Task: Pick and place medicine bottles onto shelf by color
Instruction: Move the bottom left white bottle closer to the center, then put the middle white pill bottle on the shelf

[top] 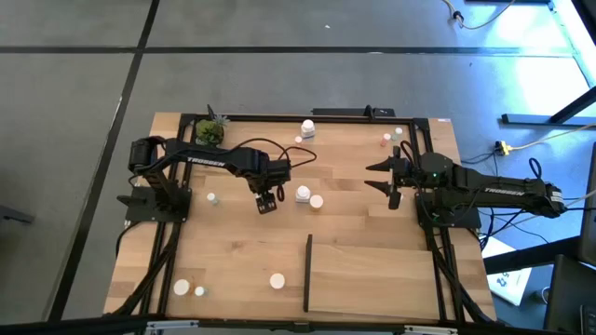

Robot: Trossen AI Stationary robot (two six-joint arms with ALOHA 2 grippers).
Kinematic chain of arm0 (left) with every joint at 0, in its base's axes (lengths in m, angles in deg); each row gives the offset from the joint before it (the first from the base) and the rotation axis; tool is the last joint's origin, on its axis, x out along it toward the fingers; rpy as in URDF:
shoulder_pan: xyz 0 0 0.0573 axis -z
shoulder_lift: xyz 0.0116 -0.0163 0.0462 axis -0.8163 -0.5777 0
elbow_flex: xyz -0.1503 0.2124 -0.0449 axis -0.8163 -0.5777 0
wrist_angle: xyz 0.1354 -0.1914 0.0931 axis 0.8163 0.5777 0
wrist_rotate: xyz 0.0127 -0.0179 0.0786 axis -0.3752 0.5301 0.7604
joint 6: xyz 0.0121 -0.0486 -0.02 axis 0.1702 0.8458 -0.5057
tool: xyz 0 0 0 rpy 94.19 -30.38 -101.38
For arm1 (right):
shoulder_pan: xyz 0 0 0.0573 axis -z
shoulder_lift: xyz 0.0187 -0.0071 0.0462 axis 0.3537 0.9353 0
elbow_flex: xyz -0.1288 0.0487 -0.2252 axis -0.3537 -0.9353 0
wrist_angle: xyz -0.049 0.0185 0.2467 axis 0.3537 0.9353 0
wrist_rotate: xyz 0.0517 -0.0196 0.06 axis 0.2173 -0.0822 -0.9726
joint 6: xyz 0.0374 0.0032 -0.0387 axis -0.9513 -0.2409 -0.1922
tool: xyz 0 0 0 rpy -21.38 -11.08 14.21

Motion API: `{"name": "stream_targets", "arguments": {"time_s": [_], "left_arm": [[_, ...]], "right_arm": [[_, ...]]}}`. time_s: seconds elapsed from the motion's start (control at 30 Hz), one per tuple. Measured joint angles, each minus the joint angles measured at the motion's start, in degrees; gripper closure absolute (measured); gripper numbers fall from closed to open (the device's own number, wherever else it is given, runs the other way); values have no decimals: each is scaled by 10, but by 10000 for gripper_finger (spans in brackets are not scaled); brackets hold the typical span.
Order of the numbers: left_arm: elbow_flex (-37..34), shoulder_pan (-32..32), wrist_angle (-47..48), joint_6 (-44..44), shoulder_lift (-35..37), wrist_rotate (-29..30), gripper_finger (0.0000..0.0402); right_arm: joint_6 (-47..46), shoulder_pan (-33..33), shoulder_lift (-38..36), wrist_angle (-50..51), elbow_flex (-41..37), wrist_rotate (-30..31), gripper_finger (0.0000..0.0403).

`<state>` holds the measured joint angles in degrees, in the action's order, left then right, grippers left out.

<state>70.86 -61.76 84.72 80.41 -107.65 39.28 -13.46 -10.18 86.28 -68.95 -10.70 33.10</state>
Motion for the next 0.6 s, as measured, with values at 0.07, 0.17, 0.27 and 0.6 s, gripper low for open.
{"name": "stream_targets", "arguments": {"time_s": [0.07, 0.17, 0.27, 0.6], "left_arm": [[0, 0, 0, -4, 0, 4, 139], [0, 0, 0, -7, 4, 5, 129], [7, 0, 1, -11, 19, 6, 125], [41, 3, 34, 9, 85, 37, 124]], "right_arm": [[0, 0, 0, 0, 0, 0, 185], [0, 0, 0, 0, 0, 0, 185], [0, 0, 0, 0, 0, 0, 185], [0, 0, 0, 0, 0, 0, 185]]}}
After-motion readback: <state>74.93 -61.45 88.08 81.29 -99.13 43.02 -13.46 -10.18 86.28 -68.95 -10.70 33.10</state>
